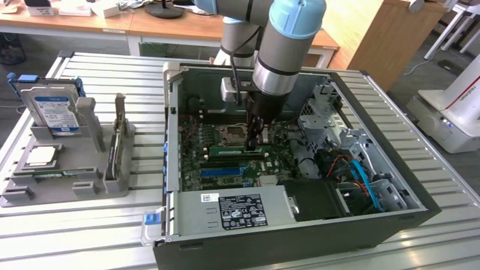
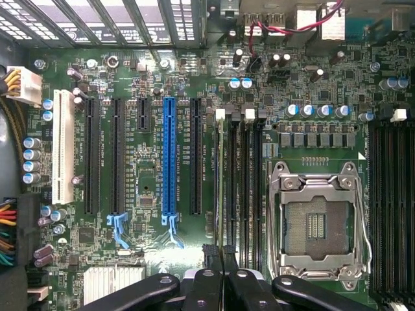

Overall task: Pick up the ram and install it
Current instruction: 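Insert the ram into the slot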

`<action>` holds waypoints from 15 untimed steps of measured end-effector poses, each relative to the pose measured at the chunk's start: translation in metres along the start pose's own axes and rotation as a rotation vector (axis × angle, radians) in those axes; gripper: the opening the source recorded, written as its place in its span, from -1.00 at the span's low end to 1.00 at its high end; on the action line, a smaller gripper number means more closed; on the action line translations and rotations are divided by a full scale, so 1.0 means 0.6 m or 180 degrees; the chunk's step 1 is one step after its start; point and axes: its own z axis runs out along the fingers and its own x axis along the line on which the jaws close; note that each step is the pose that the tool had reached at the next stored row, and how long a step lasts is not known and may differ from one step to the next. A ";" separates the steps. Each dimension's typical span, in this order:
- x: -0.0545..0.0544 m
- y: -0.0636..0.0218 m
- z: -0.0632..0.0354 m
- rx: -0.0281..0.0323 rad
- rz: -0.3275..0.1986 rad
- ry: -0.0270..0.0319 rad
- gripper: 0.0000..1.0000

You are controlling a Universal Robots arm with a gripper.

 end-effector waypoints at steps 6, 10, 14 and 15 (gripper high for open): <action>0.000 0.000 0.001 0.0000 0.0000 0.0000 -0.76; 0.000 0.000 0.002 0.0000 0.0000 0.0000 -0.76; 0.000 0.000 0.001 0.0000 0.0000 0.0000 -0.76; 0.000 0.000 0.001 0.0000 0.0000 0.0000 -0.76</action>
